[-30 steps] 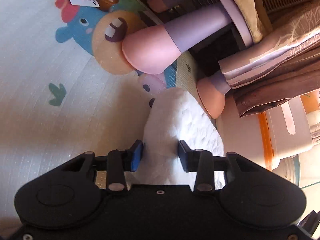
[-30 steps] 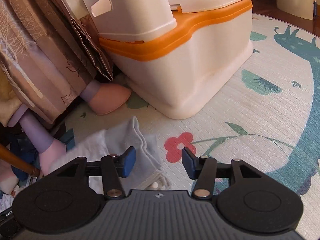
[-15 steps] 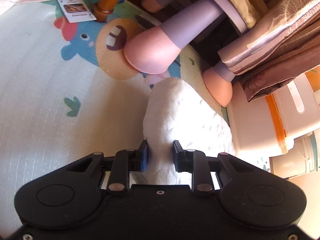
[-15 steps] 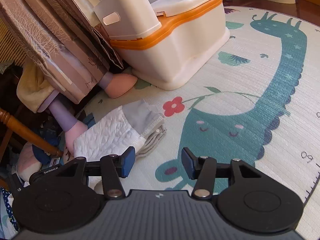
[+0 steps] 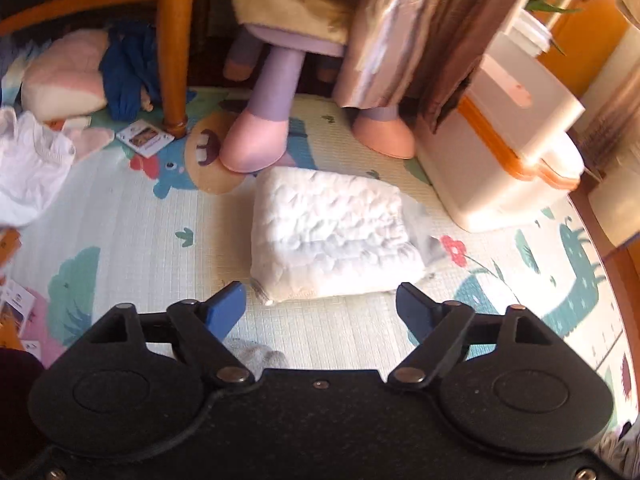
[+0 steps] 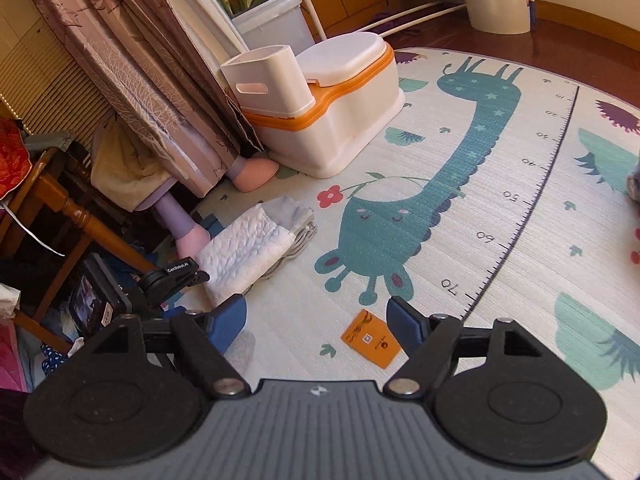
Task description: Fold clothes
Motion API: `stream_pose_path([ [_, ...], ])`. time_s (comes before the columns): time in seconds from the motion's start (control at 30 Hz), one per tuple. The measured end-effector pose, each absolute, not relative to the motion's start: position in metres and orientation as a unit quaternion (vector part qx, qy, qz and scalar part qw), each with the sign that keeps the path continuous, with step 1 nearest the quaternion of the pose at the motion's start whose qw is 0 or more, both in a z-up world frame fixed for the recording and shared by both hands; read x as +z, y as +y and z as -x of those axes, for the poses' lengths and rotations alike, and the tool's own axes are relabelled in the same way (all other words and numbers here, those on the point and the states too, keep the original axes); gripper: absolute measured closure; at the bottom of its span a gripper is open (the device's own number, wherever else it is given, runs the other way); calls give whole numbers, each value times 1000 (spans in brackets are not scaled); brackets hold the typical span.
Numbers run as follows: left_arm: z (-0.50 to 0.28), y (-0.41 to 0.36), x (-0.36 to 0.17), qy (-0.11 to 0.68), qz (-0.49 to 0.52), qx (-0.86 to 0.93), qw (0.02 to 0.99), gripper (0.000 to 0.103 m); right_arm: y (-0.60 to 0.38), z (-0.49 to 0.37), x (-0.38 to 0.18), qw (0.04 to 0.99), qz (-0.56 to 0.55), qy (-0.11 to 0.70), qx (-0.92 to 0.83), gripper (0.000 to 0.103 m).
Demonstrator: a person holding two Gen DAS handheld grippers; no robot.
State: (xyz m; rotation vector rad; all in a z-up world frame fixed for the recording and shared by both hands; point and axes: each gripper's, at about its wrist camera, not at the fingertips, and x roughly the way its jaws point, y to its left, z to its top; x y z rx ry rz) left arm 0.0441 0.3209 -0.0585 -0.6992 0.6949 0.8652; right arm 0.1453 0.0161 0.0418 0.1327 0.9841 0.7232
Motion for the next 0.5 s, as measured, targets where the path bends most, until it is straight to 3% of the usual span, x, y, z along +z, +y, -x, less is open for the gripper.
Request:
stream_pose_path([
  [0.2,-18,274,22,336,240,371,832,8,-55,-85,100,835,-69,445,316,0],
  [0.37,7,242,62,355,179,345,850,0,-101,-45,120,844,-93,436,298,0],
  [0.5,35,220,78,371,141,331,856,0,-108,-31,115,841,-124,447,279,0],
])
